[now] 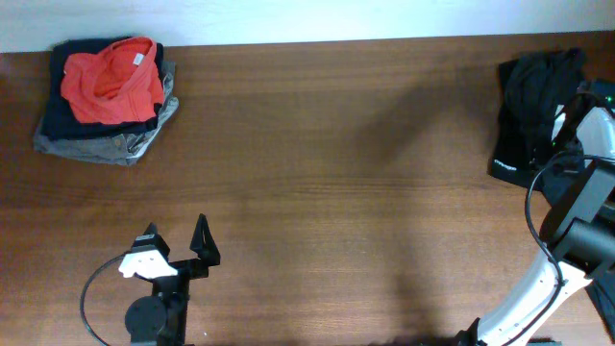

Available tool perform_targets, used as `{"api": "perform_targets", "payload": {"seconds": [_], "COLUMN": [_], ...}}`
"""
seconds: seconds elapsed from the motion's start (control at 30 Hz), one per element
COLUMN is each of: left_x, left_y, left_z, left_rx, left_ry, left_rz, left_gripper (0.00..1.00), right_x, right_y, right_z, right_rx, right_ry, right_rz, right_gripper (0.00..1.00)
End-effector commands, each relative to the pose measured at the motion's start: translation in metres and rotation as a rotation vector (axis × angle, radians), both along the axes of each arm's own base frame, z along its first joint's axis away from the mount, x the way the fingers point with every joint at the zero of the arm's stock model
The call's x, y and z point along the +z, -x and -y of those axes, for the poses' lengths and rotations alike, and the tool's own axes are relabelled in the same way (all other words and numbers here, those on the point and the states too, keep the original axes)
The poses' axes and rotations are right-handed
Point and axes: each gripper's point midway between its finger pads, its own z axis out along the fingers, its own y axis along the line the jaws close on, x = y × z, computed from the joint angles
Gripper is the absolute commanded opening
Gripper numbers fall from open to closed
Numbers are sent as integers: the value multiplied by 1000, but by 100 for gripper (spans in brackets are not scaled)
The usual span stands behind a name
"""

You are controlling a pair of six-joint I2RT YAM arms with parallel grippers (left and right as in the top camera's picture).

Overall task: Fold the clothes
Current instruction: 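Grasp the dark green T-shirt from the right pile with the right gripper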

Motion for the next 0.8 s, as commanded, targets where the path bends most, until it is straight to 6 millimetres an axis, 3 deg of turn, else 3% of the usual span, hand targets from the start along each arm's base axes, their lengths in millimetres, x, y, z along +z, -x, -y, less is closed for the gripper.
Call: {"api": "perform_targets", "payload": {"seconds": [0.0, 0.1, 0.23, 0.47, 0.57, 0.77], "left_x": [-2, -2, -2, -2, -2, -2], "left_y": [0, 0, 0, 0, 0, 0], "left_z": [-2, -2, -2, -2, -2, -2], "left_rx": [7, 7, 7, 7, 7, 7], "left_ry": [-13, -13, -13, -13, -13, -13], "left_rz": [0, 0, 0, 0, 0, 0], "left_gripper": [99, 99, 99, 99, 100, 100], "right_x": [-10, -11, -10, -9, -9, -9], "right_y": [6, 5, 5, 5, 5, 5], "right_z": [-4, -3, -1, 2, 2, 1], "right_rx": [31, 31, 45, 42, 41, 45], "right_ry": [-12, -7, 3, 24, 23, 22], "right_rz": [-29, -24, -30, -32, -33, -35], "right_gripper": [72, 69, 52, 48, 35, 19]}}
